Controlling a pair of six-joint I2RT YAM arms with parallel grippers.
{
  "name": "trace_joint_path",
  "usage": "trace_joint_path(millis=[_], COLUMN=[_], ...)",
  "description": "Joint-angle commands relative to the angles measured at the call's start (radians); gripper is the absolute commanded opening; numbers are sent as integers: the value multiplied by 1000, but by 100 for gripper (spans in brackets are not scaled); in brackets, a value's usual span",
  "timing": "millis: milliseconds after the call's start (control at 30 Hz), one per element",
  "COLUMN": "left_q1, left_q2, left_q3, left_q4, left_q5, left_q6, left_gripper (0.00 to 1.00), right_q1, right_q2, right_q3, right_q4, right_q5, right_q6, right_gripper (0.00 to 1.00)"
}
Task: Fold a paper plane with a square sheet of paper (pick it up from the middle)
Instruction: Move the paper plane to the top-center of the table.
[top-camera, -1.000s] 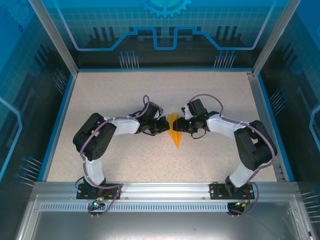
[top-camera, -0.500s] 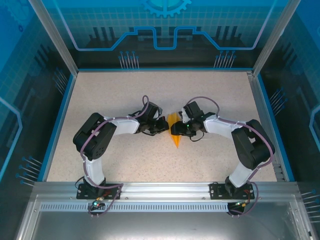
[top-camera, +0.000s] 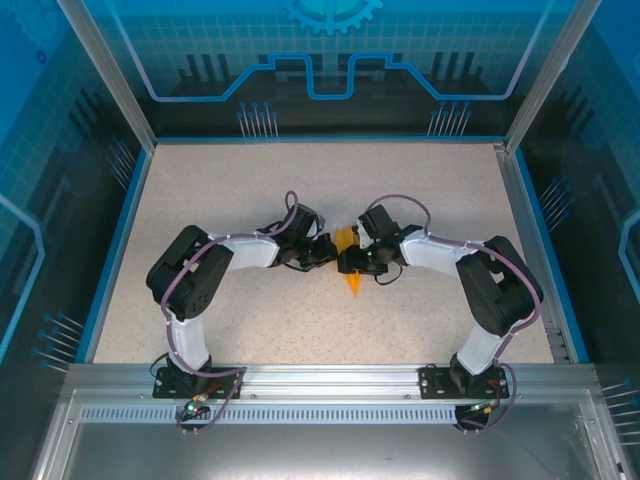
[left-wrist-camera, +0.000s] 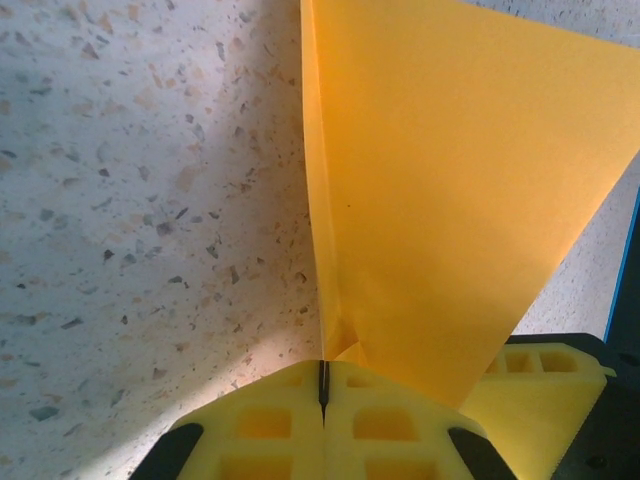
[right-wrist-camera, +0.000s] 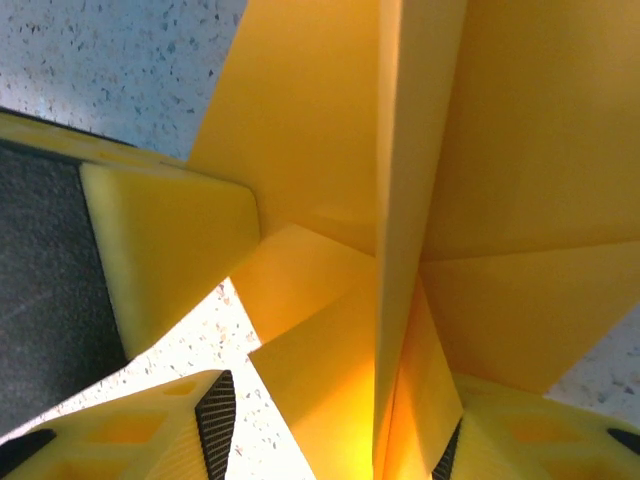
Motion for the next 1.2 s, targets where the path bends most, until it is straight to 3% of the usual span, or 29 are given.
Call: trace_joint_path(millis=[0, 333, 867, 967, 1167], left_q1=[6, 7, 6, 7, 12], left_q2=[15, 15, 13, -3, -88], left_q3=[-6, -1, -1, 6, 24], left_q4=[4, -11, -34, -74, -211], left_q5=[28, 25, 7, -21, -131], left_q6=[-15, -13, -9, -11, 1], left_gripper=[0, 0, 0, 6, 29], right_q1=[26, 47, 52, 59, 75], right_q2=[27, 48, 51, 65, 77], right_q3=[44, 73, 92, 112, 138], right_q4=[-44, -98, -127, -143, -171], right_q5=[45, 142, 183, 198, 225], right_q6=[4, 12, 60, 64, 61], right_gripper=[54, 50, 22, 19, 9])
